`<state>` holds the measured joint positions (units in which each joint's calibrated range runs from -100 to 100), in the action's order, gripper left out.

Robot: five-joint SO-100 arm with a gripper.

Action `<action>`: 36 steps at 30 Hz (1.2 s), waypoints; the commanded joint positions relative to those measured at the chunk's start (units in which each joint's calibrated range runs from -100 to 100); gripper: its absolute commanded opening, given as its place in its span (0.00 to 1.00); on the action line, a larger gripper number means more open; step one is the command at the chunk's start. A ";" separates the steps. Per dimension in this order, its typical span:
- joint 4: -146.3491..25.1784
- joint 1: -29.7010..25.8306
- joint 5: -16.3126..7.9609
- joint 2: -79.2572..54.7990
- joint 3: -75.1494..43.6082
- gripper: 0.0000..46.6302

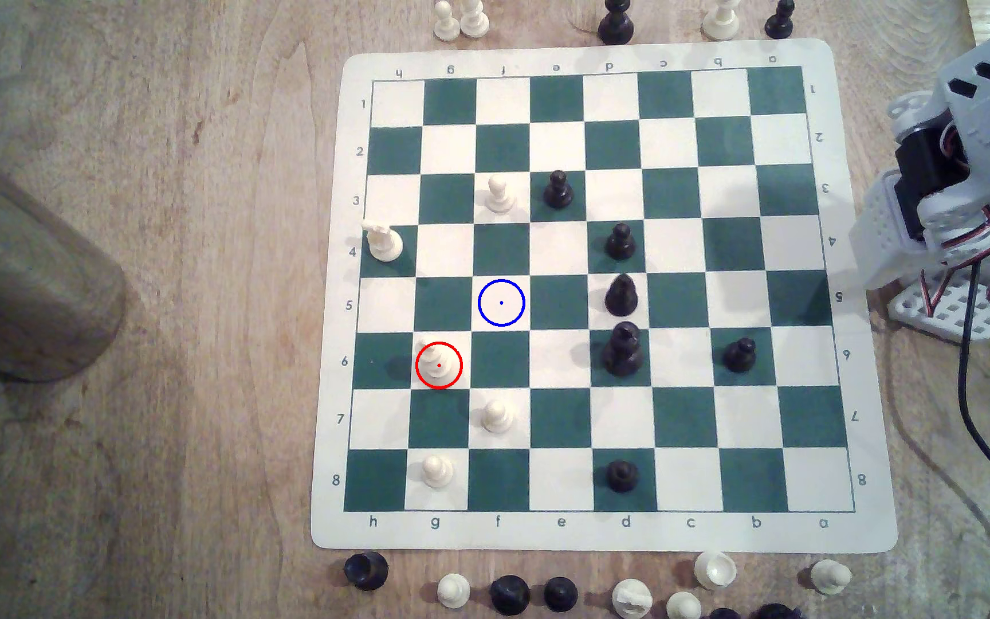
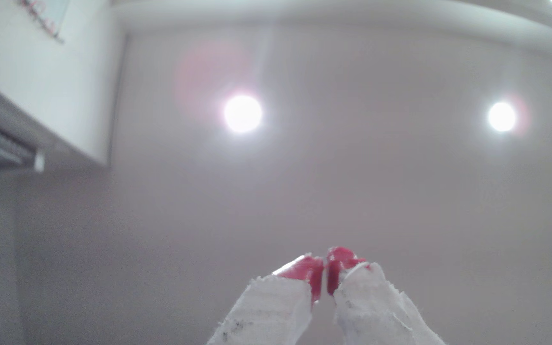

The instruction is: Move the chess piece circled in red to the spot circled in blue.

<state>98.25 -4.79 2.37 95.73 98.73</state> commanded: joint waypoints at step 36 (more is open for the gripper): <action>-143.87 1.63 1.03 -22.98 -51.59 0.12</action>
<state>-42.71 -2.36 2.42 79.89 54.81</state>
